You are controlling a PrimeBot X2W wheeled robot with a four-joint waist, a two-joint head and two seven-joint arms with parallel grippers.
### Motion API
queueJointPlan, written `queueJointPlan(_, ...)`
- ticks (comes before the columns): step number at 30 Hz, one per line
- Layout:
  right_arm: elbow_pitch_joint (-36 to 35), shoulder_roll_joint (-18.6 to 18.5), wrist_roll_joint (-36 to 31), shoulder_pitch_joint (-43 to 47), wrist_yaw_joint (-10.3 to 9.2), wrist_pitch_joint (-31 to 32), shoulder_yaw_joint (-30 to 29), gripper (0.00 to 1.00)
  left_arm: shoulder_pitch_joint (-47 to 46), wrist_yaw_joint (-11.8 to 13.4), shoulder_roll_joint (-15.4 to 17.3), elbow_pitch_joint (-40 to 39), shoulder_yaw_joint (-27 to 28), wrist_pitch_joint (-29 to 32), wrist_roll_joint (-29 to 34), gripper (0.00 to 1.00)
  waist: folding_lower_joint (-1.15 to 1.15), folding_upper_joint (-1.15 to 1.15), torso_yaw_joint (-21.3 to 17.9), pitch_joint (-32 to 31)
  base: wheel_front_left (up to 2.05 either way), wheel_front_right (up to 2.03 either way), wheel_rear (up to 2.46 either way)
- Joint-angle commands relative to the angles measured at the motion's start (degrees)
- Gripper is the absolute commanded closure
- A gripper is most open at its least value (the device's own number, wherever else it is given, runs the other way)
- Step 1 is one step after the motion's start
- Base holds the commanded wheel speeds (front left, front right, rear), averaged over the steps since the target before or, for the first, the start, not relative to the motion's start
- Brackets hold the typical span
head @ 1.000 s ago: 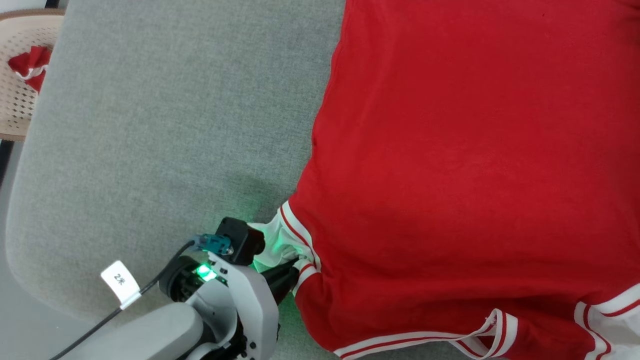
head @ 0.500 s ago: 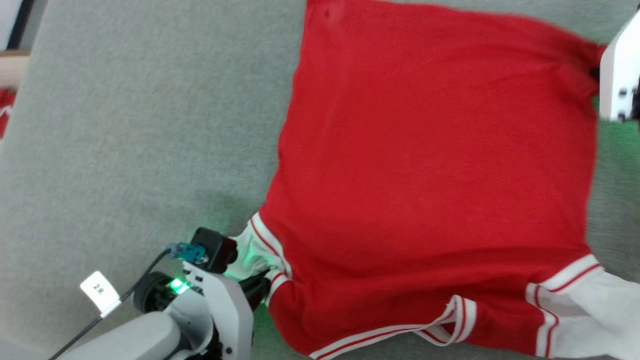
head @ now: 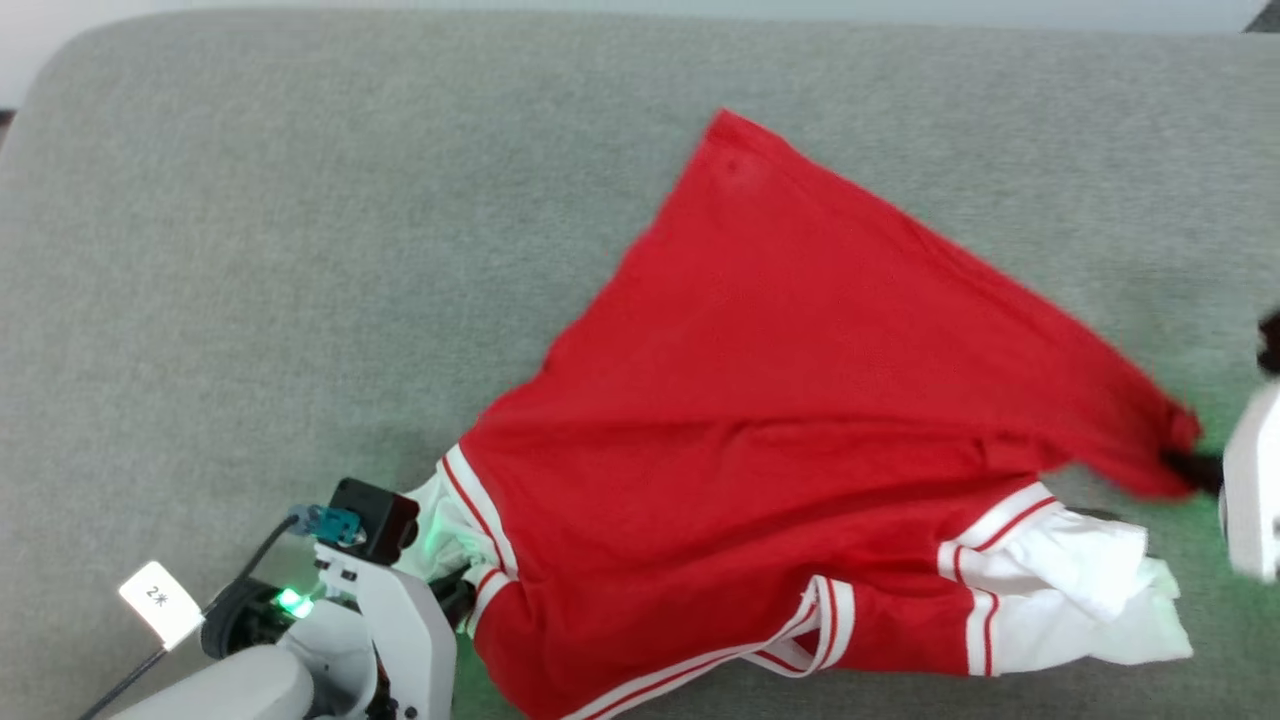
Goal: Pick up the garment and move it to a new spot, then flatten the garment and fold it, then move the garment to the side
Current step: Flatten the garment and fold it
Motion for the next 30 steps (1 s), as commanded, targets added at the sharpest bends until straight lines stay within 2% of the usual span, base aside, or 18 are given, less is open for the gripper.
queueJointPlan(1, -2.25, 0.93, -0.25, 4.83, -0.09, 0.64, -2.64, 1.00, -0.54, 0.95, 0.00, 1.14, 0.65, -0.20, 0.05, 1.00, 0.00, 0.00, -1.70, -1.58, 0.00, 0.00, 0.00)
queueJointPlan(5, -6.85, 5.18, -1.89, 15.23, -0.09, 1.63, -8.57, 1.00, -1.07, 0.43, -0.57, 1.22, 0.36, -0.01, 0.51, 1.00, 0.00, 0.00, -1.70, -1.67, 0.00, 0.00, 0.00)
queueJointPlan(9, -8.56, 9.92, -5.15, 20.77, -0.09, 0.80, -11.77, 1.00, -1.38, 0.05, -1.11, 1.88, 0.20, 0.01, 0.69, 1.00, 0.00, 0.00, -1.72, -1.63, 0.00, 0.00, 0.00)
queueJointPlan(11, -8.87, 11.59, -6.62, 21.71, -0.09, 0.24, -12.27, 0.58, -1.52, -0.22, -1.40, 2.15, 0.19, -0.06, 0.64, 1.00, 0.00, 0.00, -1.81, -1.65, 0.00, 0.00, 0.00)
queueJointPlan(12, -9.16, 12.10, -7.29, 22.11, -0.09, 0.43, -12.41, 0.18, -1.47, -0.27, -1.45, 2.29, 0.17, -0.08, 0.62, 1.00, 0.00, 0.00, -1.87, -1.69, 0.00, 0.00, 0.00)
queueJointPlan(13, -9.73, 12.52, -7.54, 22.26, -0.09, 0.79, -12.67, 0.00, -1.51, -0.41, -1.49, 2.41, 0.11, -0.09, 0.67, 1.00, 0.00, 0.00, -1.93, -1.74, 0.00, 0.00, 0.00)
queueJointPlan(16, -13.58, 12.43, -7.58, 21.65, -0.09, 2.09, -14.45, 0.00, -1.51, -0.71, -1.48, 2.65, 0.09, -0.21, 0.65, 1.00, 0.00, 0.00, -1.97, -1.91, 0.00, 0.00, 0.00)
queueJointPlan(21, -24.28, 11.58, -5.33, 20.57, -0.09, 5.81, -18.82, 0.00, -1.36, -0.97, -1.73, 2.50, -0.19, -0.22, 0.71, 1.00, 0.00, 0.00, -1.54, -2.11, 0.00, 0.00, 0.00)
queueJointPlan(25, -31.59, 10.51, -5.94, 17.21, -0.09, 7.26, -21.34, 0.00, -1.79, -1.24, -2.47, 2.29, -0.57, -0.07, 1.10, 1.00, 0.00, 0.00, -0.21, -1.92, 0.00, 0.00, 0.00)
queueJointPlan(28, -33.91, 9.78, -7.42, 12.32, -0.09, 4.76, -19.40, 0.00, -2.34, -1.69, -3.23, 2.36, -0.80, 0.01, 1.58, 1.00, 0.00, 0.00, 1.09, -1.41, 0.00, 0.00, 0.00)
queueJointPlan(30, -32.50, 9.14, -8.88, 8.12, -0.09, 1.40, -16.51, 0.00, -2.87, -1.91, -3.92, 2.52, -0.96, -0.09, 1.85, 1.00, 0.00, 0.00, 2.06, -1.05, 0.00, 0.00, 0.00)
